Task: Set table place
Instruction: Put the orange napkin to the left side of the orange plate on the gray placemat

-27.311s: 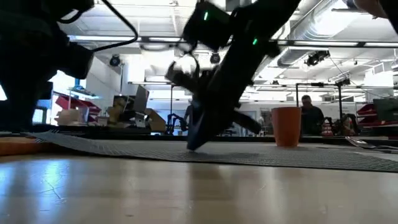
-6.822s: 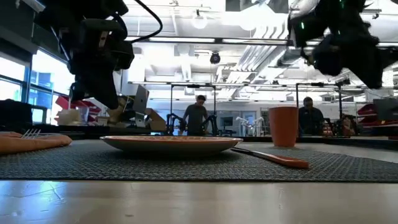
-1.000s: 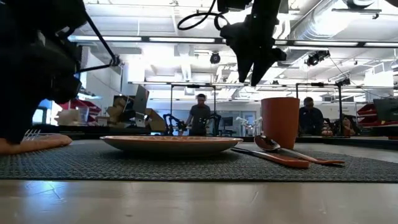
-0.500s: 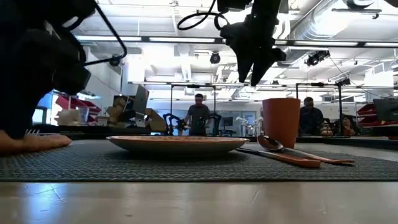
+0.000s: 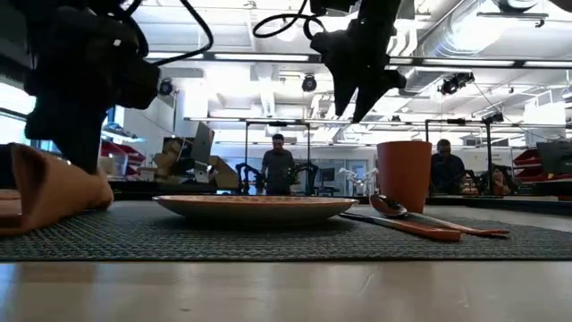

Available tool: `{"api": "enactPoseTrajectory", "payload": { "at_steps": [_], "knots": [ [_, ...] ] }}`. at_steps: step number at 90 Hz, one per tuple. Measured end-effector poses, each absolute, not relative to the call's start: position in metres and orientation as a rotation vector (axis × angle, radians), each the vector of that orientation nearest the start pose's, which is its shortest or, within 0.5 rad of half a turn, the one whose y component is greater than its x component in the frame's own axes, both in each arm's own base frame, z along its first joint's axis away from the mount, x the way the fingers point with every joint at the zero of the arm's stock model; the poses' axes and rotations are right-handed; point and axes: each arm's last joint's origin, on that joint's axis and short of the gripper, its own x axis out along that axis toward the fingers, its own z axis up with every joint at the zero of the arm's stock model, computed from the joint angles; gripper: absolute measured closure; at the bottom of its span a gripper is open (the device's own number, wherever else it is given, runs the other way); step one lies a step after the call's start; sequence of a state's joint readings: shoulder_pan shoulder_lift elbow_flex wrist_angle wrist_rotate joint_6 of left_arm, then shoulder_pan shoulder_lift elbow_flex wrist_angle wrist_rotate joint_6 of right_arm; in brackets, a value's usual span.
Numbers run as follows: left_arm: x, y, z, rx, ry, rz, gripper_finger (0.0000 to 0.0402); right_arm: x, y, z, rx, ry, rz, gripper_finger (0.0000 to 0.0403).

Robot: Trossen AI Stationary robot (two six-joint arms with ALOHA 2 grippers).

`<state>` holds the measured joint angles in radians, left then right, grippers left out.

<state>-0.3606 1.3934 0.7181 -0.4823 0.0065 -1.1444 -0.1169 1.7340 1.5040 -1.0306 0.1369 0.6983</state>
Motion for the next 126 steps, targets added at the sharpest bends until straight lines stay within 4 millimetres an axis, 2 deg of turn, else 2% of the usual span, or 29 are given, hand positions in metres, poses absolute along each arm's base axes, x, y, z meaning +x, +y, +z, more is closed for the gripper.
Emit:
{"api": "enactPoseTrajectory", "payload": {
  "at_steps": [23, 38, 51, 62, 75, 85, 106, 126],
  "knots": [
    [0.235, -0.093, 0.156, -0.798, 1.198, 0.286, 0.0396, 0.342, -0.043, 0.275, 0.604, 1.143, -0.622, 0.0217],
    [0.232, -0.092, 0.166, -0.807, 1.194, 0.222, 0.0349, 0.342, -0.043, 0.275, 0.604, 1.146, -0.618, 0.0217],
    [0.217, -0.087, 0.180, -0.857, 1.241, 0.246, 0.0298, 0.341, -0.040, 0.274, 0.576, 1.159, -0.602, 0.0217],
    [0.192, -0.081, 0.193, -0.946, 1.309, 0.390, 0.0284, 0.340, -0.033, 0.274, 0.529, 1.177, -0.611, 0.0217],
    [0.163, -0.073, 0.200, -0.941, 1.394, 0.589, 0.0305, 0.340, -0.024, 0.274, 0.497, 1.188, -0.606, 0.0217],
    [0.151, -0.065, 0.191, -0.912, 1.408, 0.691, 0.0335, 0.340, -0.019, 0.274, 0.470, 1.182, -0.611, 0.0217],
    [0.141, -0.051, 0.157, -0.881, 1.417, 0.815, 0.0388, 0.340, -0.016, 0.274, 0.464, 1.175, -0.621, 0.0217],
    [0.147, -0.042, 0.153, -0.818, 1.272, 0.844, 0.0399, 0.340, -0.016, 0.274, 0.477, 1.176, -0.621, 0.0217]
  ]
}}
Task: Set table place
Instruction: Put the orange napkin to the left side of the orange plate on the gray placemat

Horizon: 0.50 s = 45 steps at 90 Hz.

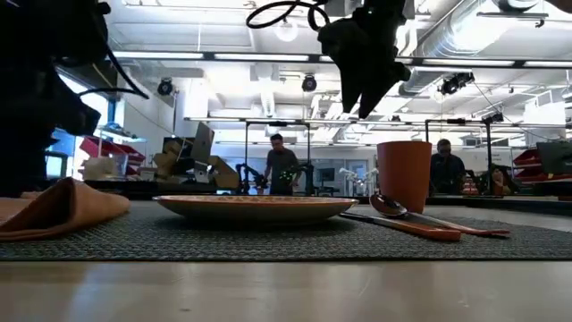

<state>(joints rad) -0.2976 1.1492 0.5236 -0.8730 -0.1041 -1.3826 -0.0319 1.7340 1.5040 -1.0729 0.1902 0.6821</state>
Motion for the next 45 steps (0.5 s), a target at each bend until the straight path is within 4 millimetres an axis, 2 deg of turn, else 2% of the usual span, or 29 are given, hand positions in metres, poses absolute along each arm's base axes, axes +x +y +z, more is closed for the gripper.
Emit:
{"api": "enactPoseTrajectory", "payload": {
  "at_steps": [16, 29, 45],
  "knots": [
    [0.158, -0.034, 0.155, -0.800, 1.134, 0.835, 0.0401, 0.340, -0.016, 0.274, 0.496, 1.174, -0.625, 0.0217],
    [0.163, -0.031, 0.158, -0.789, 1.112, 0.815, 0.0401, 0.339, -0.016, 0.276, 0.497, 1.171, -0.624, 0.0217],
    [0.166, -0.032, 0.178, -0.729, 1.098, 0.825, 0.0401, 0.319, -0.016, 0.300, 0.484, 1.134, -0.640, 0.0217]
  ]
}}
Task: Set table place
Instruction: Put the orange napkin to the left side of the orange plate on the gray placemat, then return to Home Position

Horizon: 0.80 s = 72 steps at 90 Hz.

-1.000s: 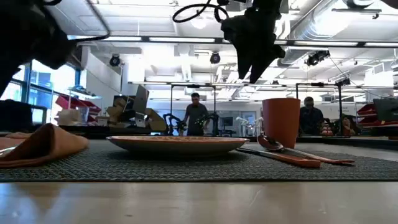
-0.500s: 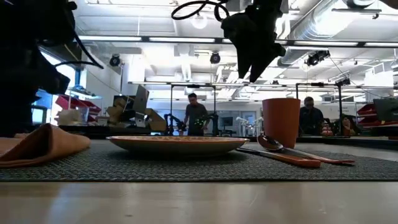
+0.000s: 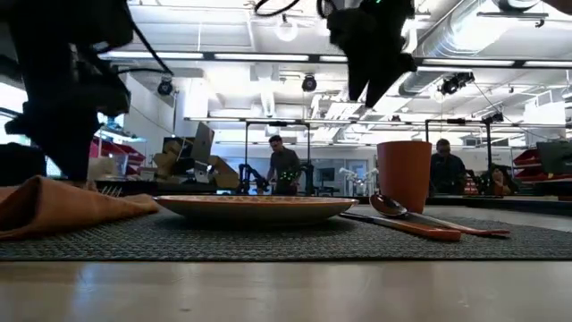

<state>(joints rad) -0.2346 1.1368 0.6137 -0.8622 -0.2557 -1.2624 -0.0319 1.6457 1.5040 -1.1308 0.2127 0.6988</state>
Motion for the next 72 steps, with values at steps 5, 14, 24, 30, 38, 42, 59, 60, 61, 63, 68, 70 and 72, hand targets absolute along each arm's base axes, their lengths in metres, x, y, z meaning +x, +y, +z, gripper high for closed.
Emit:
{"api": "enactPoseTrajectory", "payload": {
  "at_steps": [5, 14, 24, 30, 38, 42, 59, 60, 61, 63, 68, 70, 72],
  "knots": [
    [0.169, -0.033, 0.189, -0.708, 1.075, 0.798, 0.0401, 0.310, -0.016, 0.310, 0.484, 1.117, -0.632, 0.0217],
    [0.175, -0.035, 0.207, -0.678, 1.029, 0.711, 0.0401, 0.292, -0.013, 0.333, 0.454, 1.064, -0.546, 0.0217],
    [0.180, -0.036, 0.225, -0.646, 0.953, 0.630, 0.0401, 0.265, -0.005, 0.352, 0.410, 0.998, -0.427, 0.0217],
    [0.184, -0.037, 0.233, -0.643, 0.895, 0.573, 0.0401, 0.245, -0.002, 0.358, 0.427, 0.936, -0.371, 0.0217],
    [0.191, -0.039, 0.243, -0.663, 0.791, 0.490, 0.0401, 0.216, 0.001, 0.359, 0.463, 0.847, -0.324, 0.0217],
    [0.195, -0.040, 0.247, -0.668, 0.741, 0.448, 0.0401, 0.202, 0.002, 0.356, 0.485, 0.799, -0.309, 0.0217],
    [0.214, -0.046, 0.269, -0.639, 0.486, 0.290, 0.0401, 0.149, 0.002, 0.327, 0.590, 0.631, -0.254, 0.0217],
    [0.215, -0.046, 0.270, -0.636, 0.472, 0.285, 0.0401, 0.146, 0.002, 0.325, 0.596, 0.623, -0.253, 0.0217],
    [0.215, -0.046, 0.271, -0.632, 0.462, 0.280, 0.0401, 0.144, 0.002, 0.323, 0.599, 0.615, -0.250, 0.0217],
    [0.217, -0.046, 0.273, -0.628, 0.441, 0.275, 0.0401, 0.139, 0.002, 0.318, 0.608, 0.599, -0.246, 0.0217],
    [0.219, -0.045, 0.277, -0.620, 0.385, 0.276, 0.0401, 0.129, 0.001, 0.308, 0.633, 0.551, -0.227, 0.0217],
    [0.220, -0.045, 0.279, -0.618, 0.362, 0.283, 0.0401, 0.125, 0.001, 0.303, 0.643, 0.530, -0.216, 0.0217],
    [0.220, -0.044, 0.280, -0.618, 0.340, 0.294, 0.0401, 0.122, 0.001, 0.299, 0.653, 0.510, -0.205, 0.0217]
  ]
}}
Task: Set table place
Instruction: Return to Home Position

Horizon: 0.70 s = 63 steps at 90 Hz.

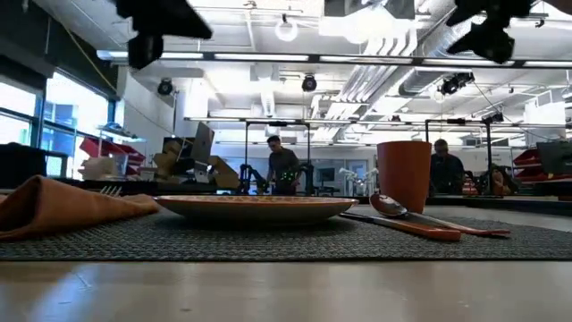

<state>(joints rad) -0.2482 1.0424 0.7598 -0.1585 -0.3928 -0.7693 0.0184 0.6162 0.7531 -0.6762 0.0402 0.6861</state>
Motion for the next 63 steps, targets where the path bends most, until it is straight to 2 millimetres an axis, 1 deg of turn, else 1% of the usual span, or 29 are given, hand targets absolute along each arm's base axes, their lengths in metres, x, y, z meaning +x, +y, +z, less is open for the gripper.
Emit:
{"api": "enactPoseTrajectory", "payload": {
  "at_steps": [14, 22, 33, 48, 63],
  "knots": [
    [0.222, -0.038, 0.283, -0.610, 0.279, 0.367, 0.0401, 0.108, 0.003, 0.279, 0.734, 0.302, -0.049, 0.0217],
    [0.222, -0.035, 0.283, -0.630, 0.271, 0.384, 0.0401, 0.102, 0.003, 0.270, 0.739, 0.181, 0.016, 0.0217],
    [0.223, -0.033, 0.283, -0.682, 0.257, 0.400, 0.0401, 0.095, 0.003, 0.256, 0.734, 0.067, 0.067, 0.0222],
    [0.223, -0.032, 0.283, -0.694, 0.253, 0.404, 0.0401, 0.089, 0.004, 0.243, 0.716, -0.039, 0.127, 0.0254],
    [0.223, -0.032, 0.284, -0.703, 0.250, 0.405, 0.0401, 0.088, 0.004, 0.226, 0.696, -0.111, 0.179, 0.0295]
  ]
}}
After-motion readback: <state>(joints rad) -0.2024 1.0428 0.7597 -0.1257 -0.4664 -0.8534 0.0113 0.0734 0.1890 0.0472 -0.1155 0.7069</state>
